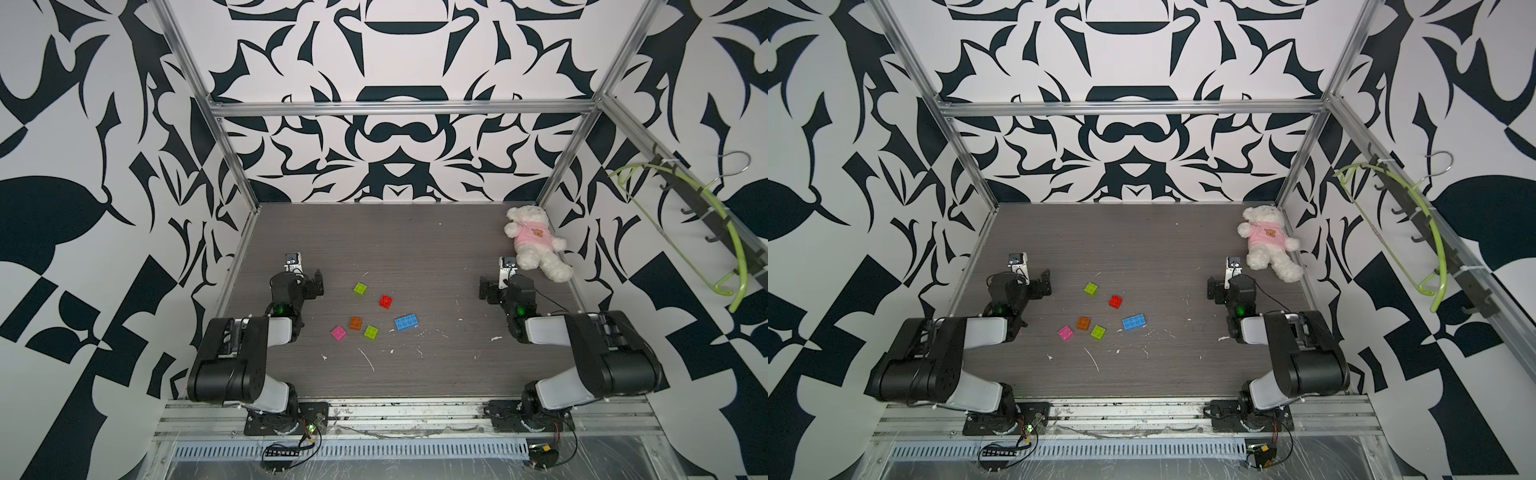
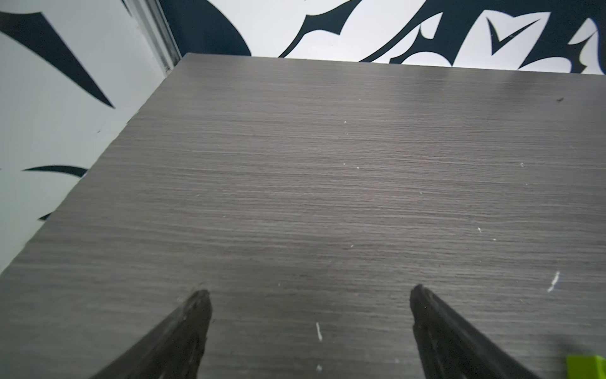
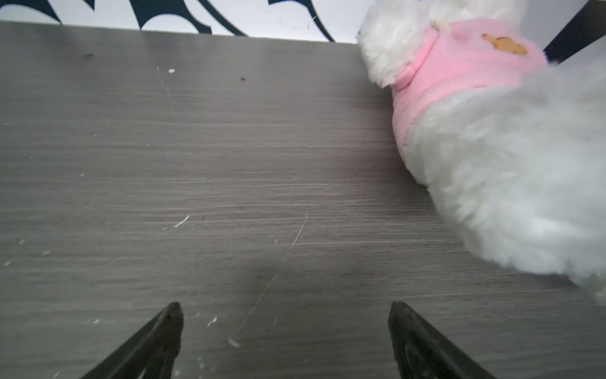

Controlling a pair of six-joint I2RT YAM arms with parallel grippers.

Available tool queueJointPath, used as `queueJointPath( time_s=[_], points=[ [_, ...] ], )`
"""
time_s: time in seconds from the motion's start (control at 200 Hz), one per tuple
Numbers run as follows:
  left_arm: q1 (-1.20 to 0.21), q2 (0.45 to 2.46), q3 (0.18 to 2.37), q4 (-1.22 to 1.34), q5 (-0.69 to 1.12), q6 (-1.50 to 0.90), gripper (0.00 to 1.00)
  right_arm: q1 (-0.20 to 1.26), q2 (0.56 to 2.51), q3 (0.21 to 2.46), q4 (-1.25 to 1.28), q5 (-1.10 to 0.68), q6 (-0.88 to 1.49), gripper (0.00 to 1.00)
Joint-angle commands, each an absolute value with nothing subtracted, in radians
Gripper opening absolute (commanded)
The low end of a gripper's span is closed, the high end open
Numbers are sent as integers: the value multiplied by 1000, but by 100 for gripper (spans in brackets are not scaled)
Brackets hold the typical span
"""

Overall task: Assemble the letter v with lego
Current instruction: Pick up the lego brick from the center of the board.

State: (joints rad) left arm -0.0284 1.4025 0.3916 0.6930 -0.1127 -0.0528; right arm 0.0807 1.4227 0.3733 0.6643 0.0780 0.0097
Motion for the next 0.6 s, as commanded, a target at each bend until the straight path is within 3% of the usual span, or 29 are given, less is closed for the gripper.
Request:
queueJointPath(
  time_s=[0.0, 0.055, 0.11, 0.2, 0.315, 0.415, 0.49, 0.595],
  points=[
    [-32, 1179, 496, 464, -116, -199, 99, 88, 1259, 546, 410, 26, 199, 100],
    [-32, 1100, 551, 281, -174, -446, 99, 85, 1240, 622, 291, 3, 373, 100],
    [-31, 1060, 605, 60, -280, -668, 99, 81, 1246, 654, 322, -233, 352, 100],
    [-20, 1078, 666, -71, -133, -604, 99, 129, 1247, 678, 344, -428, 325, 100],
    [-23, 1164, 701, -168, 21, -587, 99, 402, 1278, 802, 75, -361, -37, 99],
    [-45, 1188, 669, -169, 57, -623, 99, 606, 1371, 850, -52, -417, -427, 93],
    [-55, 1164, 606, -118, 99, -668, 99, 680, 1435, 846, -71, -450, -666, 93],
    [-57, 1093, 537, -97, 90, -689, 99, 690, 1520, 931, -140, -504, -760, 88]
  ],
)
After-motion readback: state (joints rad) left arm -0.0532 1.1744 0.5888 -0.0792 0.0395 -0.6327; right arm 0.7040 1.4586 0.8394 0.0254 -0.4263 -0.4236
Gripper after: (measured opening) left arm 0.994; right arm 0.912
